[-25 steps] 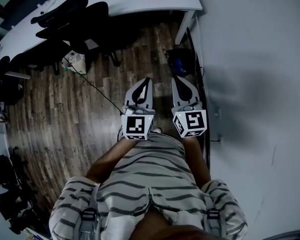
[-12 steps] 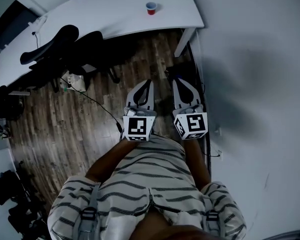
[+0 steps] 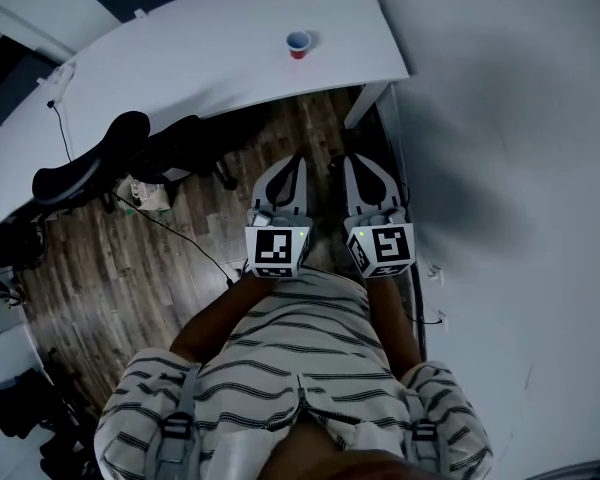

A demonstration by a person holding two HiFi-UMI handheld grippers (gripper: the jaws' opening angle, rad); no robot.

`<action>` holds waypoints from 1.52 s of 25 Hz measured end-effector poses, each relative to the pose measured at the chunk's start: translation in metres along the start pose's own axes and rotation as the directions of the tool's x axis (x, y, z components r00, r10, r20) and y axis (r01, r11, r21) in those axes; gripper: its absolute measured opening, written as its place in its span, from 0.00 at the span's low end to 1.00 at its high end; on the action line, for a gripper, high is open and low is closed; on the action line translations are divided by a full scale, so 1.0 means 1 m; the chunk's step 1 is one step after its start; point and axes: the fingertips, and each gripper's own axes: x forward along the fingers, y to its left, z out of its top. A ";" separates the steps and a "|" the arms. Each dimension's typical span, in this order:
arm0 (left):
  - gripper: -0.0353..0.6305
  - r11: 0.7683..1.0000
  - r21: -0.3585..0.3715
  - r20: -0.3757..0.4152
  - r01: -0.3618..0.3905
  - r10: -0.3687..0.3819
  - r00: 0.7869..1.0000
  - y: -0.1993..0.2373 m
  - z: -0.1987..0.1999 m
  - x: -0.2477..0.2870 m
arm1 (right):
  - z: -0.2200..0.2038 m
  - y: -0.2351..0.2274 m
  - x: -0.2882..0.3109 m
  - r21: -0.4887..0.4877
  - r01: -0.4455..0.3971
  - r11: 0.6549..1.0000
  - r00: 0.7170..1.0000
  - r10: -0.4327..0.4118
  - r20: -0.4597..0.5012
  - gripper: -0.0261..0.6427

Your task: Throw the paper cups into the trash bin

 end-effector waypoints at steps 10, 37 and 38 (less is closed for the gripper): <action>0.09 1.000 -0.022 -0.001 -0.011 0.011 1.000 0.042 0.003 0.061 | 0.010 -0.027 0.061 -0.006 0.027 1.000 1.000 -0.027 0.002 0.07; 0.09 0.996 -0.016 -0.051 -0.085 0.084 0.995 0.067 -0.044 0.186 | -0.020 -0.084 0.099 0.019 0.011 1.000 0.998 -0.009 -0.056 0.07; 0.09 0.996 -0.018 -0.055 -0.089 0.088 0.995 0.068 -0.048 0.190 | -0.024 -0.087 0.100 0.024 0.011 1.000 0.998 -0.009 -0.062 0.06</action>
